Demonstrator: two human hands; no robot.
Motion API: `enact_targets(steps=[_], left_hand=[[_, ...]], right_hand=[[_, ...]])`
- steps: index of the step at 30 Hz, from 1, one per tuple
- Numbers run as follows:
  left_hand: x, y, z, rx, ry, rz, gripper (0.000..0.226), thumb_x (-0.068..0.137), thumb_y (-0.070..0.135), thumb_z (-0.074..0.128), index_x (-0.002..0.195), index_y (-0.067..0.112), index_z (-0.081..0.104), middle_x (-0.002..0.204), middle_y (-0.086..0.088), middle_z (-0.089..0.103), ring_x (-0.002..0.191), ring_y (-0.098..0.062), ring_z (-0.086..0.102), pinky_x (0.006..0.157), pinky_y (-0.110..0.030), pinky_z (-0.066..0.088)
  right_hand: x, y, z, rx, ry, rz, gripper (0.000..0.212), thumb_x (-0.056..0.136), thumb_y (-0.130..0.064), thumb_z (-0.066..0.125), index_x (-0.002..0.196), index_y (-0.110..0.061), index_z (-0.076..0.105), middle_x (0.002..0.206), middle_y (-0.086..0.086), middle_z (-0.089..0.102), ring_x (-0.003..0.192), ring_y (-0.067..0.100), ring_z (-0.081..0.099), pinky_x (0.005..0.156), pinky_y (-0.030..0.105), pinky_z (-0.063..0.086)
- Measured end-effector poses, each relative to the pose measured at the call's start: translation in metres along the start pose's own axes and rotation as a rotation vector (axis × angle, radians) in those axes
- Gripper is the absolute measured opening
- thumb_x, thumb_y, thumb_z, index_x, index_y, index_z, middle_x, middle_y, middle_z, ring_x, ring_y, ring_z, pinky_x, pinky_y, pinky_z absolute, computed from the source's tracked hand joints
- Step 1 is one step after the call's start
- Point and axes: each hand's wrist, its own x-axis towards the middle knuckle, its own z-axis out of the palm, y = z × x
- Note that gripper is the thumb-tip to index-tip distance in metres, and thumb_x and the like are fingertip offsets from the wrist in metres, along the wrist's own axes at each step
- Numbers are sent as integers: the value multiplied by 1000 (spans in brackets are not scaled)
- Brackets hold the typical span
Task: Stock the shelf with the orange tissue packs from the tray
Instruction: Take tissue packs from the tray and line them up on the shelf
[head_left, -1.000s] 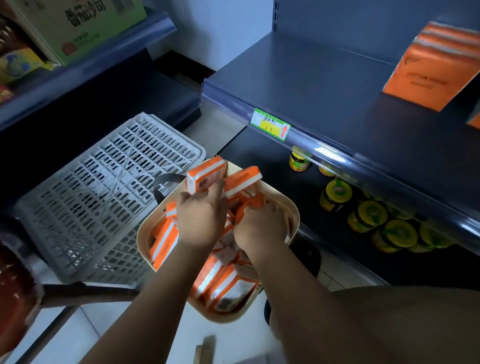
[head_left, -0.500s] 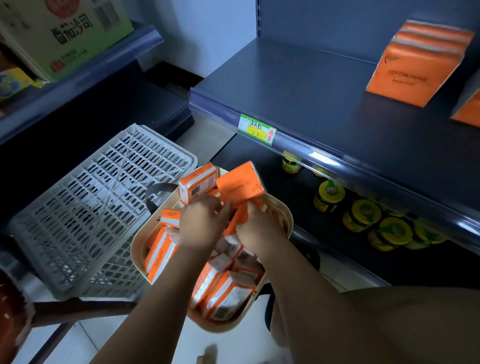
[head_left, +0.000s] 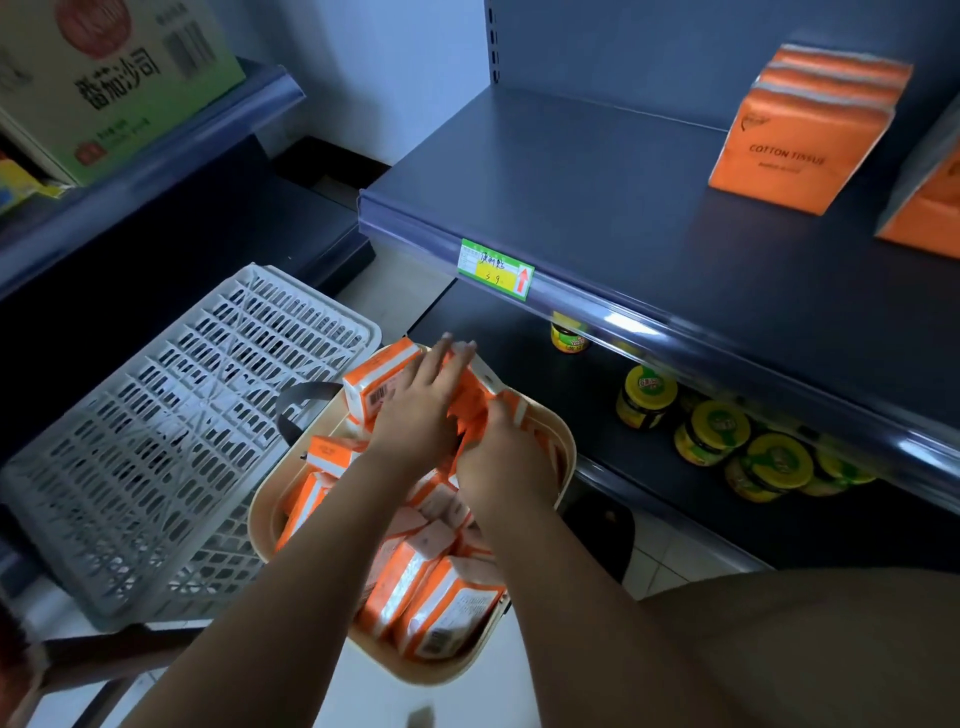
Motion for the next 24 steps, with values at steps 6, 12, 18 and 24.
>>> enact_targets(steps=[6, 12, 18, 24], left_hand=[[27, 2, -8, 422, -90, 133, 90, 89, 29, 78, 162, 40, 25, 165, 1, 29, 153, -36, 21, 119, -55, 30], [36, 7, -18, 511, 42, -66, 46, 90, 26, 64, 135, 35, 61, 128, -7, 52, 120, -38, 48, 101, -49, 40], [6, -2, -48, -165, 215, -298, 20, 87, 26, 61, 103, 20, 51, 92, -4, 64, 86, -35, 63, 73, -43, 51], [-43, -12, -77, -793, 466, -479, 25, 87, 35, 74, 89, 17, 57, 79, -4, 62, 72, -23, 59, 66, -44, 54]], right_hand=[[-3, 2, -6, 74, 115, 78, 87, 98, -33, 62, 163, -16, 6, 132, 11, 64, 118, 31, 65, 95, 44, 50], [-1, 4, -9, 137, 220, 107, 31, 91, -32, 65, 116, -15, 66, 106, 1, 72, 98, 23, 70, 73, 25, 40], [-9, 3, -26, 327, 178, 5, 42, 83, -36, 60, 125, -36, 66, 102, -8, 72, 97, 20, 67, 91, 43, 56], [-19, -2, -51, 613, 141, -19, 56, 82, -33, 65, 137, -36, 58, 108, -15, 70, 98, 12, 68, 93, 43, 58]])
